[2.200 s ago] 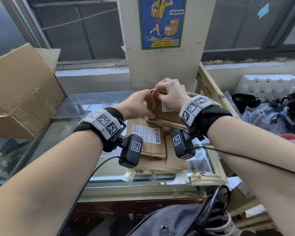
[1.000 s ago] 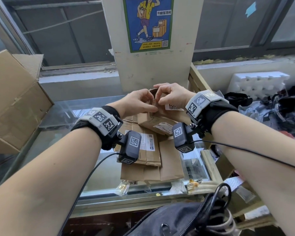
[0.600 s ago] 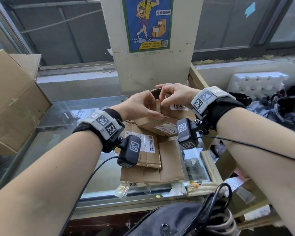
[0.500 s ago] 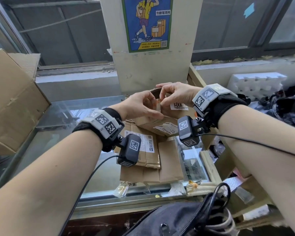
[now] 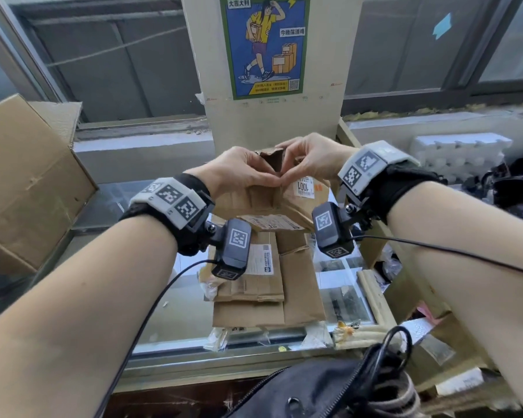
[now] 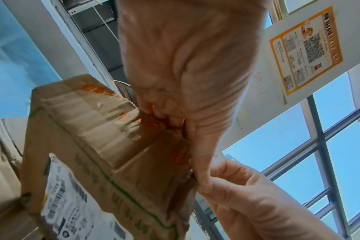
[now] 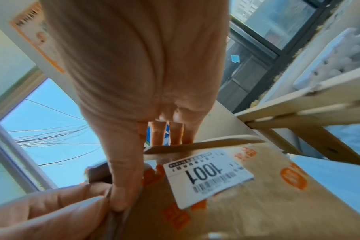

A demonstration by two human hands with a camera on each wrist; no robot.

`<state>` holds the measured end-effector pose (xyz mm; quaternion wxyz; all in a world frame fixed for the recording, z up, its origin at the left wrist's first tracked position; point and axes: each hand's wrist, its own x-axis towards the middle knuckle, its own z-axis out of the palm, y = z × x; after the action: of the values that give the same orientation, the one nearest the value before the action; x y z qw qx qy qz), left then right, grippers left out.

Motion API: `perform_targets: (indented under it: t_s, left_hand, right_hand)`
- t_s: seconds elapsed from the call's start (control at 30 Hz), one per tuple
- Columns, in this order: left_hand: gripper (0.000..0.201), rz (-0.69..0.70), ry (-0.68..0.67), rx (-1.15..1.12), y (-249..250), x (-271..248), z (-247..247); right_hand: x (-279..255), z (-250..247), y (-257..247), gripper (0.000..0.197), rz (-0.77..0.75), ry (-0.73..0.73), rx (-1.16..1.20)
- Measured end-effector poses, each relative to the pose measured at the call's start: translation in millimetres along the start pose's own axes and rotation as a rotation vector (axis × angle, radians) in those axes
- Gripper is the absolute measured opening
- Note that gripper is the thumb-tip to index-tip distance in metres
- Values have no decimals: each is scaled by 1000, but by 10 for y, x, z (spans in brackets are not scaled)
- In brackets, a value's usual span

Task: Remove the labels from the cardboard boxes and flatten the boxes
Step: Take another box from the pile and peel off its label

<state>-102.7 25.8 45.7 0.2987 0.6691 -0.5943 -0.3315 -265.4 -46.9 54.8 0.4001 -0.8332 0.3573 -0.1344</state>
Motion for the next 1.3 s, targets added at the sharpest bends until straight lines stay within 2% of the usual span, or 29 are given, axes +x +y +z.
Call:
perform_targets:
  t_s: [0.13, 0.23, 0.3, 0.43, 0.47, 0.57, 0.63, 0.73, 0.87, 1.0, 1.03, 1.1, 1.17, 1.3]
  left_hand:
    - [6, -5, 10, 0, -66, -24, 108]
    - [5, 23, 46, -10, -15, -17, 185]
    - [6, 62, 68, -17, 50, -26, 240]
    - [14, 154, 139, -110, 169, 7, 364]
    - [15, 166, 158, -160, 201, 22, 412]
    - [10, 189, 189, -284, 324, 26, 570]
    - [9, 190, 150, -393, 417, -5, 679]
    - [20, 177, 100, -477, 470, 32, 829]
    - [27, 135, 77, -408, 488, 82, 989]
    - [29, 154, 79, -187, 415, 139, 1137]
    - [29, 149, 79, -147, 394, 143, 1166]
    - [28, 136, 59, -114, 374, 131, 1218]
    - [28, 147, 36, -103, 357, 113, 1265]
    - [29, 164, 52, -98, 288, 83, 1344]
  right_hand:
    - [-30, 83, 147, 11, 15, 57, 176]
    - [-64, 31, 197, 24, 78, 251, 426]
    - [-118, -22, 220, 29, 106, 364, 437]
    - [-182, -118, 381, 26, 188, 515, 393]
    - [-213, -142, 417, 30, 220, 554, 383]
    - [-352, -228, 467, 59, 278, 619, 337]
    - [-462, -315, 516, 70, 320, 609, 323]
    - [-617, -422, 650, 91, 407, 613, 337]
    - [-816, -483, 751, 98, 524, 659, 349]
    - [-759, -543, 1240, 141, 560, 642, 252]
    - [-772, -540, 1225, 139, 576, 644, 222]
    - [-912, -457, 908, 113, 646, 664, 152]
    - [-973, -436, 873, 93, 700, 687, 106]
    - [-1004, -371, 971, 95, 713, 701, 92]
